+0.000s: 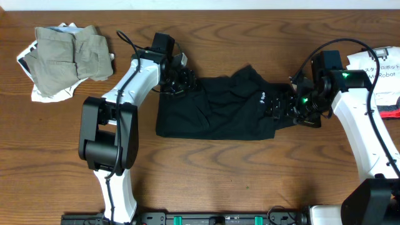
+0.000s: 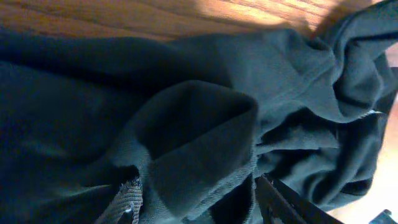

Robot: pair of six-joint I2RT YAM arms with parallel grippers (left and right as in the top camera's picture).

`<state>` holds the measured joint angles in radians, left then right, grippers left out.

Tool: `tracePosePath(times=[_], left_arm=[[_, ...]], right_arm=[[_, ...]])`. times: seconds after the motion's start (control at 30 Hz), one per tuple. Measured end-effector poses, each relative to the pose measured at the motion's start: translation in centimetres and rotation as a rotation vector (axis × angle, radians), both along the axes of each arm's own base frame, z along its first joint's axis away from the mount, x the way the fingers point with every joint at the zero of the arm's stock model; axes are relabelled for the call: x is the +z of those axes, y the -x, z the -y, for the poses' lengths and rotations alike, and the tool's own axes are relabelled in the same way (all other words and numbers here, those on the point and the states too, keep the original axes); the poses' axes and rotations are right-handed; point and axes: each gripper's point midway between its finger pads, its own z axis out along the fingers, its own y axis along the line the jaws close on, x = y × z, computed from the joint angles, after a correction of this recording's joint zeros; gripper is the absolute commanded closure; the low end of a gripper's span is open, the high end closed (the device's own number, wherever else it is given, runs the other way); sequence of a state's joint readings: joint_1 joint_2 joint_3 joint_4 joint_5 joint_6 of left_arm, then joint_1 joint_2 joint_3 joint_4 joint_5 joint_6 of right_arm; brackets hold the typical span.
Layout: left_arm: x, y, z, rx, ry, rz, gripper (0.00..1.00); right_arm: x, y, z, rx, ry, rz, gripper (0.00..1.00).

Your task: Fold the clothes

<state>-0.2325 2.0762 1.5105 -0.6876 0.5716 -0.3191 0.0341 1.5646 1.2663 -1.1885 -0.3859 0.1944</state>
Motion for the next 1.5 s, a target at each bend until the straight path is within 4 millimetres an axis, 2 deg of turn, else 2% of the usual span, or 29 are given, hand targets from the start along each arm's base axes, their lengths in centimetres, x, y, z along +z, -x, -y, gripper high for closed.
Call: tracePosePath(times=[0.37, 0.97, 1.37, 1.5], left_arm=[[0.2, 0.0, 0.6, 0.001, 0.021, -0.001, 0.39], [0.7, 1.0, 5.4, -0.06, 0.05, 0.027, 0.39], [2.3, -1.6, 8.6, -0.103, 0.109, 0.21, 0.38], [2.5, -2.2, 9.1, -0.102, 0.093, 0.255, 0.38]], right_arm=[[0.0, 0.0, 0.0, 0.0, 0.0, 0.0, 0.01], [0.0, 0.0, 0.0, 0.0, 0.0, 0.0, 0.01], [0.0, 0.0, 0.0, 0.0, 0.0, 0.0, 0.01], [0.0, 0.0, 0.0, 0.0, 0.0, 0.0, 0.01]])
